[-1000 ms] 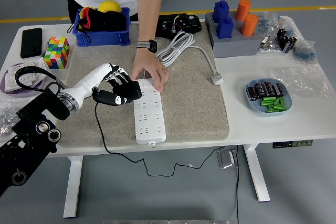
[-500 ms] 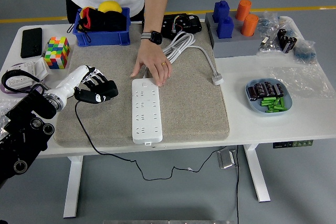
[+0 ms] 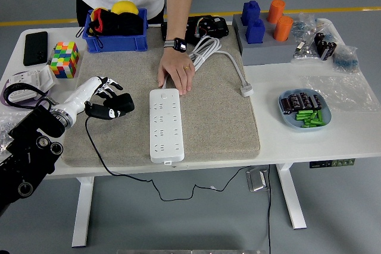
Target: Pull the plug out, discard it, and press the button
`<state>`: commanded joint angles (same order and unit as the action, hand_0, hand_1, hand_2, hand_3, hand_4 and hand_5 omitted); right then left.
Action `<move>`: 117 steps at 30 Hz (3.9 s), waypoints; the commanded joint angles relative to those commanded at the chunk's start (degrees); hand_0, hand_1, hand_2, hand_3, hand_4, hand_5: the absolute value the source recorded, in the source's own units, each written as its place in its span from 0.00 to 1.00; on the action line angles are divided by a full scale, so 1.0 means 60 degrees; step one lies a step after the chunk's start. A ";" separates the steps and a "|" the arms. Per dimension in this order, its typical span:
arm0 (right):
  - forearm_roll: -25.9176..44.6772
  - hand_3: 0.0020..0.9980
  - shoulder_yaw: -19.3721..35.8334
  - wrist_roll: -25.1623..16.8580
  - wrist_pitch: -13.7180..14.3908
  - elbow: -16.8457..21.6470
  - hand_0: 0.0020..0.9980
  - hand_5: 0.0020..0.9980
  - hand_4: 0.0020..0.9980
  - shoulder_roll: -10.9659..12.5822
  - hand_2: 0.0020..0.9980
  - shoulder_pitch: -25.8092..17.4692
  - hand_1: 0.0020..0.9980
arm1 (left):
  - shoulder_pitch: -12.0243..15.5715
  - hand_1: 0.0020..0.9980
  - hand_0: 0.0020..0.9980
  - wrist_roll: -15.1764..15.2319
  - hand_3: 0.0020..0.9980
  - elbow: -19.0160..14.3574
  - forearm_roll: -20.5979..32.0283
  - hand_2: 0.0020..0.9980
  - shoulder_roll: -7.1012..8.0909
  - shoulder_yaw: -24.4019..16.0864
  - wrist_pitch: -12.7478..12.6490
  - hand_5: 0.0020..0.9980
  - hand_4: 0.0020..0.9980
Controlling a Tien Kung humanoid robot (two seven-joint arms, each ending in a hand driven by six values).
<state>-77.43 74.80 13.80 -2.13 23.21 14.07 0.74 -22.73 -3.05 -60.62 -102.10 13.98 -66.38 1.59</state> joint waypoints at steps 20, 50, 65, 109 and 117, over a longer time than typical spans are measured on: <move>-0.0021 0.73 0.0078 0.0001 0.0004 0.0000 0.76 0.66 0.77 -0.0031 0.72 -0.0064 0.71 | -0.0081 0.78 0.75 0.0127 0.97 -0.1130 0.0484 0.79 0.0069 -0.0106 0.0121 0.00 0.97; 0.0017 0.73 0.0134 0.0003 0.0006 -0.0014 0.76 0.66 0.77 -0.0082 0.72 -0.0048 0.71 | -0.2664 0.09 0.10 -0.1783 0.83 0.0355 0.1618 0.16 -0.0350 0.3050 0.1448 0.00 0.00; 0.0029 0.73 0.0120 0.0002 0.0007 -0.0017 0.76 0.66 0.77 -0.0064 0.72 -0.0029 0.71 | -0.3104 0.08 0.09 -0.2187 0.81 0.1057 0.1893 0.16 -0.0538 0.3918 0.1690 0.00 0.00; 0.0037 0.73 0.0019 0.0005 0.0005 -0.0022 0.76 0.66 0.77 -0.0031 0.72 -0.0034 0.71 | -0.3386 0.07 0.08 -0.2206 0.81 0.1746 0.1788 0.15 -0.0815 0.4397 0.1545 0.00 0.00; 0.0025 0.73 0.0044 0.0008 0.0001 -0.0023 0.76 0.66 0.77 -0.0041 0.72 -0.0055 0.71 | -0.3350 0.07 0.08 -0.2194 0.81 0.1556 0.1620 0.15 -0.0748 0.4045 0.1530 0.00 0.00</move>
<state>-77.28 75.06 13.85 -2.12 23.07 13.83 0.41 -42.83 -16.21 -51.29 -92.38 9.49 -42.11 10.77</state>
